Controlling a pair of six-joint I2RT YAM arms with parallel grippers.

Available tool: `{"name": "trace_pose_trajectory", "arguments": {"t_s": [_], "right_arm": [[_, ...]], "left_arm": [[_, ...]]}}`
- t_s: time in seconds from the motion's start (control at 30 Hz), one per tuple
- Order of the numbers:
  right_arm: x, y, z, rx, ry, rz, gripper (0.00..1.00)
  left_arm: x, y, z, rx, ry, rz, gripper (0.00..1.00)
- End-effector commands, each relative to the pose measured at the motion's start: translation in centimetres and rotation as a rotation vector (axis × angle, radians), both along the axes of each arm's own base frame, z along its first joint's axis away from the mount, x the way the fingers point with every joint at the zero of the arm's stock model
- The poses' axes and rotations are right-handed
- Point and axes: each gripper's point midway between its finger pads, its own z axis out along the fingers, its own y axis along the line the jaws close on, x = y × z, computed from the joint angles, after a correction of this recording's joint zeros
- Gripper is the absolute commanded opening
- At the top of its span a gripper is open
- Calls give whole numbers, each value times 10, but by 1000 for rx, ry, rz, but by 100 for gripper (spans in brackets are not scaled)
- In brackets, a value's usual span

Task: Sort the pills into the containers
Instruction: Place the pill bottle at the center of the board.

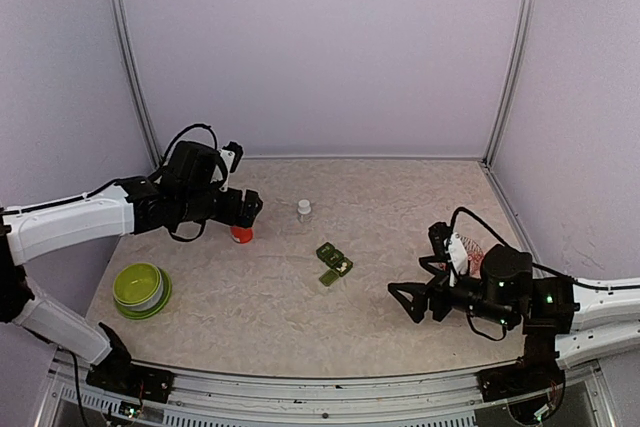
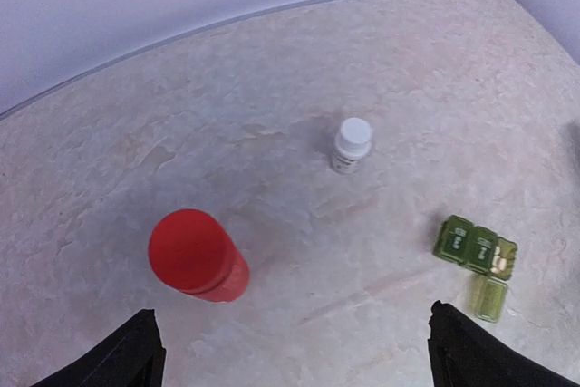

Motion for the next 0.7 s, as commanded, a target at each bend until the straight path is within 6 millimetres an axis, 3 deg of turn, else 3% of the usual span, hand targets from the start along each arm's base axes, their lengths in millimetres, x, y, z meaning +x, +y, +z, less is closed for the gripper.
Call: {"name": "trace_pose_trajectory", "arguments": {"t_s": [0.0, 0.3, 0.67], "right_arm": [[6, 1, -8, -25, -6, -24, 100], [31, 10, -26, -144, 5, -98, 100], [43, -13, -27, -95, 57, -199, 100]], "left_arm": [[-28, -35, 1, -82, -7, -99, 99], [-89, -103, -44, -222, 141, -305, 99], [-96, -158, -85, -290, 306, -372, 99]]}}
